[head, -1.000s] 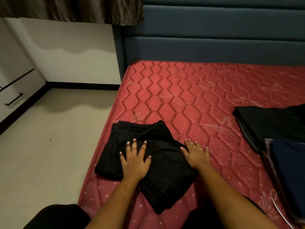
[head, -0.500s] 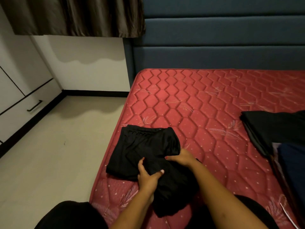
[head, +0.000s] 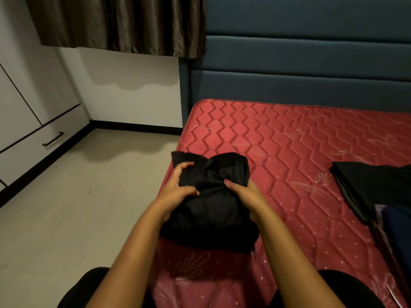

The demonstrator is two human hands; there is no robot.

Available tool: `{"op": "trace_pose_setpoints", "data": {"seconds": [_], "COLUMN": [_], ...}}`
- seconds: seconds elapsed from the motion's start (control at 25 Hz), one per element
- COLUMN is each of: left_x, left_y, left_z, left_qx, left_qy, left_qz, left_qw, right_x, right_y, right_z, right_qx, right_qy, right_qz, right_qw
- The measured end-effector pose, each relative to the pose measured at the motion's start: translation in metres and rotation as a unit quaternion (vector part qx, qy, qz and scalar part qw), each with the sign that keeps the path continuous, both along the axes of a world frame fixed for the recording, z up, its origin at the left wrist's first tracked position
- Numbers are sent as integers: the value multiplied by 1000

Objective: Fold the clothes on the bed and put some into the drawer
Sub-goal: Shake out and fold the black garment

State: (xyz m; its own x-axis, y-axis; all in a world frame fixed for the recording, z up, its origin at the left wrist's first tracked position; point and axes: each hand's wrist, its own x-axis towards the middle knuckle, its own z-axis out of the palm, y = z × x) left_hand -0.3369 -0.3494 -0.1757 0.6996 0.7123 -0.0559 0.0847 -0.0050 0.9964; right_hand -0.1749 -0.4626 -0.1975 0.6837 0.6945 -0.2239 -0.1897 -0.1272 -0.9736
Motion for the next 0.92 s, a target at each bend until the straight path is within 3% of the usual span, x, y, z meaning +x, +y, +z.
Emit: {"op": "trace_pose_setpoints", "data": {"seconds": [0.08,0.16,0.28,0.36,0.48,0.56,0.76,0.92], "left_x": [0,1,-6,-11,-6,-2,-1,9], "left_y": [35,61,57,44,44,50,48,38], "left_z": [-2,-30,-101,-123,-123,-122,-116,-96], "left_qx": [17,45,82,117,124,106,-43,0], "left_qy": [43,162,419,467,434,383,208,192], "left_qz": [-11,-25,-79,-20,24,21,1,9], "left_qw": [999,985,901,876,892,917,977,981], "right_x": [-7,-8,-9,-9,-1,9,-1,12], "right_y": [24,39,31,28,27,27,36,30], "right_z": [-17,-51,-96,-106,-106,-110,-111,-88], "right_qx": [-11,-117,-343,-399,-441,-434,-310,-144], "right_qy": [-24,-66,-158,-254,-274,-222,-206,-204], "right_qz": [-21,-16,30,-13,-71,-55,48,84], "right_qw": [999,991,926,881,852,871,927,965]}}
